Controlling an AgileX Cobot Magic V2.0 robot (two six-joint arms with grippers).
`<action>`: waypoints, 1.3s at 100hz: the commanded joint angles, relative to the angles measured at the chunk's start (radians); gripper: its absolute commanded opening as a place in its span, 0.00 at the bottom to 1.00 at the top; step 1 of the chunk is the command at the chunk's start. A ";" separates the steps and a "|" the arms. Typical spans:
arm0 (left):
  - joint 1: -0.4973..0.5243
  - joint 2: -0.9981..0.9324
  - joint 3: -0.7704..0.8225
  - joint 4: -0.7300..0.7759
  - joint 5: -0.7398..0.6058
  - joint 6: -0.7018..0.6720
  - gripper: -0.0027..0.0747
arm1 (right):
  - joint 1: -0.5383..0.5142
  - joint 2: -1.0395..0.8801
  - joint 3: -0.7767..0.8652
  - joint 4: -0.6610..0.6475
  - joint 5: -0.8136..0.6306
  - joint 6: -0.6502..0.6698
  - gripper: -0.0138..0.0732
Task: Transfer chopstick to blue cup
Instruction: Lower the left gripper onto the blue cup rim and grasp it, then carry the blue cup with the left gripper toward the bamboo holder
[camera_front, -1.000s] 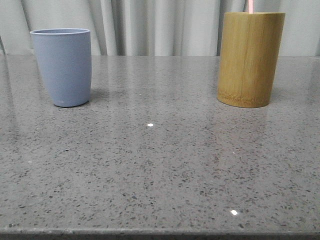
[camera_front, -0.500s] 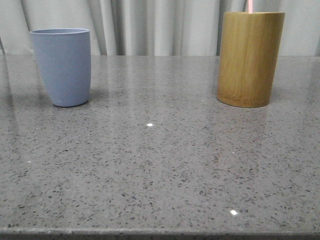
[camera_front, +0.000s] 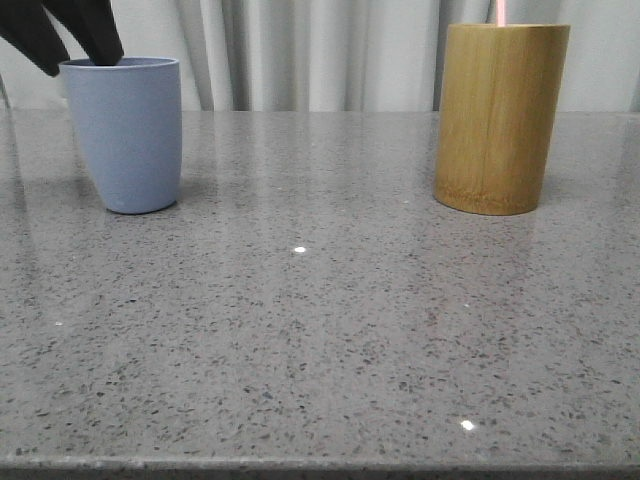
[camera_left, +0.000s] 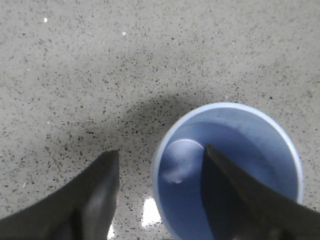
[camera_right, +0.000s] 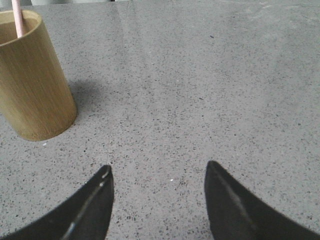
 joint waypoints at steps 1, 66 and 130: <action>-0.007 -0.025 -0.035 -0.018 -0.033 -0.004 0.51 | -0.002 0.016 -0.034 -0.008 -0.064 -0.008 0.65; -0.007 0.038 -0.035 -0.020 -0.001 -0.004 0.04 | -0.002 0.016 -0.034 -0.008 -0.064 -0.008 0.65; -0.173 0.181 -0.276 -0.081 0.019 0.006 0.01 | -0.002 0.016 -0.034 -0.008 -0.062 -0.008 0.65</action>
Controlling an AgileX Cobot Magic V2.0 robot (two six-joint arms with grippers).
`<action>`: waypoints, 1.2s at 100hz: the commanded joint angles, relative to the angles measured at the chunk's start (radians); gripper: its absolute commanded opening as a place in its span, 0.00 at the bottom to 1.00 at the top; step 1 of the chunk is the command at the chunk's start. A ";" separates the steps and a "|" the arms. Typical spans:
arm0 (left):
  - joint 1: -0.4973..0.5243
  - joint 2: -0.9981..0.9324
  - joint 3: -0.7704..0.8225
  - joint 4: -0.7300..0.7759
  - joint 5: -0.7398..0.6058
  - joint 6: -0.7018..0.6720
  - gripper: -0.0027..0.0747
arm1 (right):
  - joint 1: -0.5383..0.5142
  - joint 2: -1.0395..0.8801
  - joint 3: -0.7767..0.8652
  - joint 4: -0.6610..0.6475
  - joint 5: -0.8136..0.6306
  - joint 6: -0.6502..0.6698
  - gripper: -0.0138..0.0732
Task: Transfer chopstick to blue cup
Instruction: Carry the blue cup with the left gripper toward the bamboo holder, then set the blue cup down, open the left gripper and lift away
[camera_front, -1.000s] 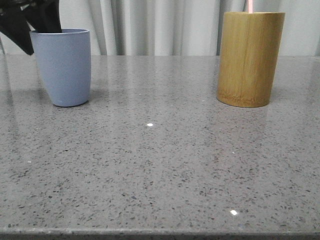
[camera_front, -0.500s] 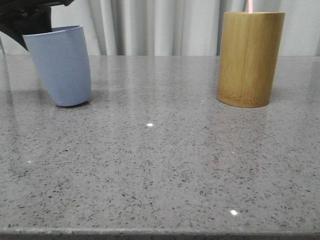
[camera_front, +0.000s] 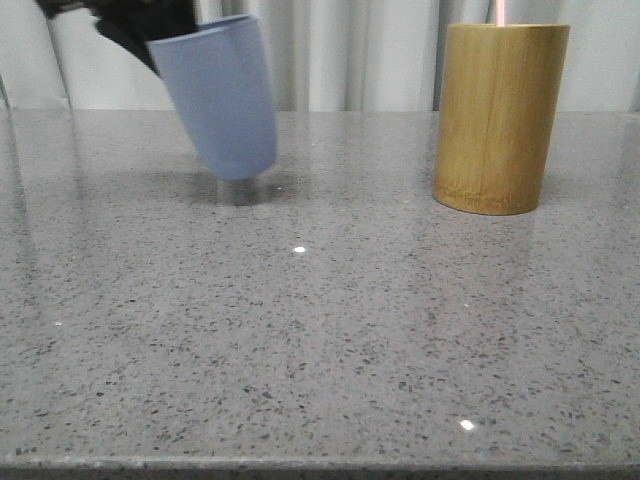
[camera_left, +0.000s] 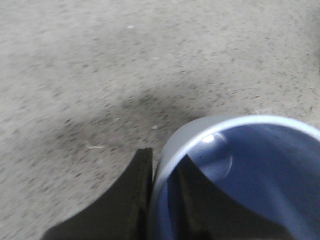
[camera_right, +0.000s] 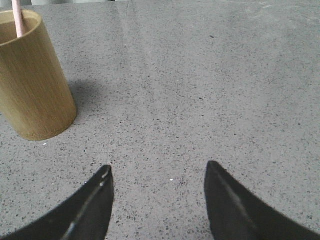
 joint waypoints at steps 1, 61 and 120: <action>-0.033 -0.014 -0.076 -0.027 -0.016 0.000 0.01 | -0.002 0.016 -0.034 -0.008 -0.062 -0.008 0.65; -0.066 0.042 -0.161 -0.038 0.002 0.000 0.48 | -0.002 0.016 -0.034 -0.008 -0.062 -0.008 0.65; -0.066 -0.133 -0.158 -0.003 -0.080 0.000 0.48 | 0.067 0.125 -0.146 -0.009 -0.021 -0.008 0.65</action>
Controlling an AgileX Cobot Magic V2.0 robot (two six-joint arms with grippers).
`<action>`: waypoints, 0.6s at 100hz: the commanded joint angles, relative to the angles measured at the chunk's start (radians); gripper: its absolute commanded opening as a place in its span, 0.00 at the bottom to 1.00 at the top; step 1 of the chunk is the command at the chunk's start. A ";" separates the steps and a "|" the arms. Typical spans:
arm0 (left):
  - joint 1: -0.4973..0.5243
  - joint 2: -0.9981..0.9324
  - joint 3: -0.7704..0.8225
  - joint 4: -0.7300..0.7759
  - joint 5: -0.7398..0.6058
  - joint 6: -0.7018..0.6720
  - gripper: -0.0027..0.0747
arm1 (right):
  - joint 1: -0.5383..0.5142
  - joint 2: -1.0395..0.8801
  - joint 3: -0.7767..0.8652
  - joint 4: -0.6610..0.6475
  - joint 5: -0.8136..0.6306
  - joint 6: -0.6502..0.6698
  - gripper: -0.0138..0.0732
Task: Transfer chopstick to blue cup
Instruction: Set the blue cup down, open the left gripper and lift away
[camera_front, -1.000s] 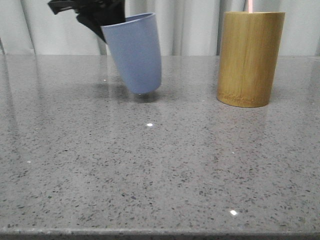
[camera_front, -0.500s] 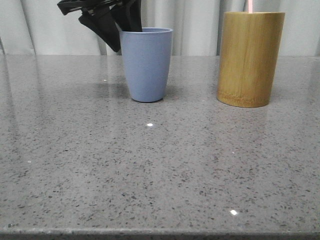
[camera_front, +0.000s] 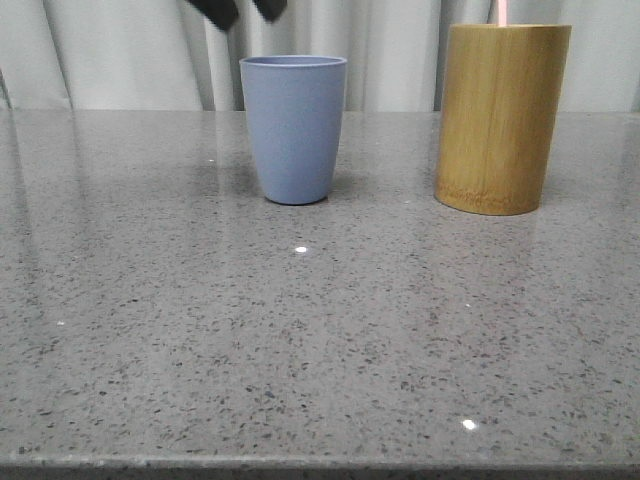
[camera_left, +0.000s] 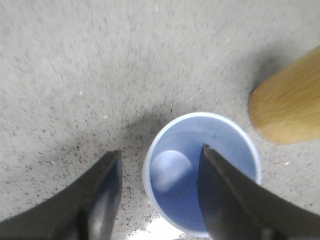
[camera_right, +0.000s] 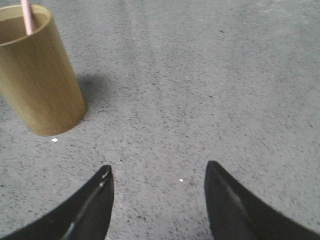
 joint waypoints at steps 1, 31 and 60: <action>-0.006 -0.101 -0.030 0.013 -0.065 -0.003 0.48 | 0.029 0.058 -0.082 -0.009 -0.060 -0.008 0.65; 0.051 -0.273 0.121 0.064 -0.080 -0.026 0.48 | 0.097 0.284 -0.300 -0.002 -0.019 -0.008 0.65; 0.187 -0.503 0.411 0.067 -0.178 -0.026 0.48 | 0.164 0.517 -0.503 0.029 -0.102 -0.008 0.65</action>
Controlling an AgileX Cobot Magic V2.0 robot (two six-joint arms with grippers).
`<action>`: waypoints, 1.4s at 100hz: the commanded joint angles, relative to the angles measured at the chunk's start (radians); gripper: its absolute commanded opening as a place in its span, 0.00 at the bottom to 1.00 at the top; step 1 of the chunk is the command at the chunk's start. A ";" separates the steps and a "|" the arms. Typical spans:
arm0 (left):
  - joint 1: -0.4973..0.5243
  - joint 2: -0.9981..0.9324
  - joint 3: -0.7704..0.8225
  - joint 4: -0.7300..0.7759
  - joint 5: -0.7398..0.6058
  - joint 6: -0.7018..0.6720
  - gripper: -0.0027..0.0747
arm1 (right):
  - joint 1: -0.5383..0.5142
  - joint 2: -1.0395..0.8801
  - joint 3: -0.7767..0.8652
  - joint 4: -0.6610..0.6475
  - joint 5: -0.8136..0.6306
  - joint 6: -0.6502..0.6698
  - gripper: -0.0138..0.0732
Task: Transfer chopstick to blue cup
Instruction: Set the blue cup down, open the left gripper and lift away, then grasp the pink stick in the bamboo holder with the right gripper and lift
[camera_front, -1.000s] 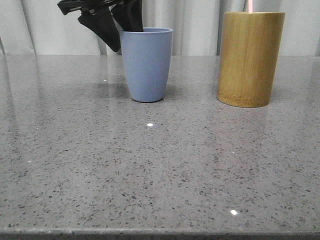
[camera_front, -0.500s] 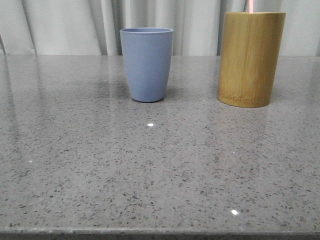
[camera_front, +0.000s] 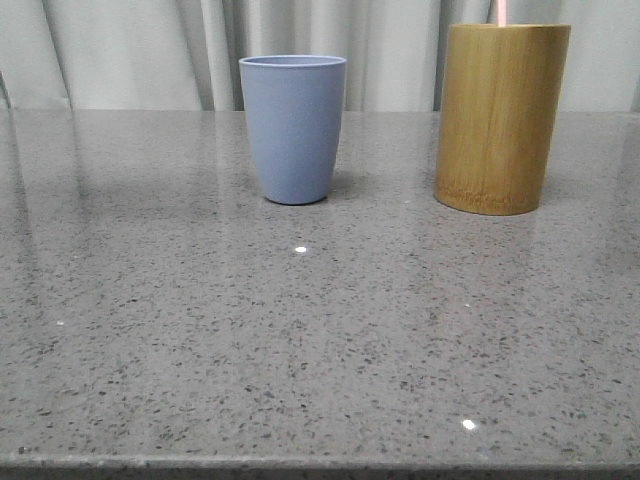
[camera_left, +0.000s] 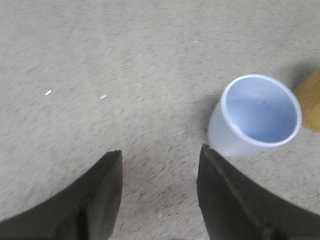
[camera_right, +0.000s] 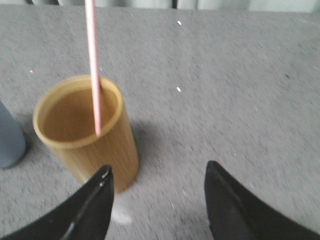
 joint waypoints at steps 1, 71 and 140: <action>0.036 -0.099 0.051 -0.007 -0.095 -0.011 0.48 | 0.020 0.058 -0.086 0.007 -0.116 -0.006 0.65; 0.101 -0.517 0.368 -0.002 -0.122 -0.011 0.48 | 0.091 0.523 -0.491 0.053 -0.122 -0.002 0.65; 0.101 -0.542 0.368 -0.002 -0.122 -0.011 0.48 | 0.091 0.610 -0.536 0.053 -0.125 -0.002 0.17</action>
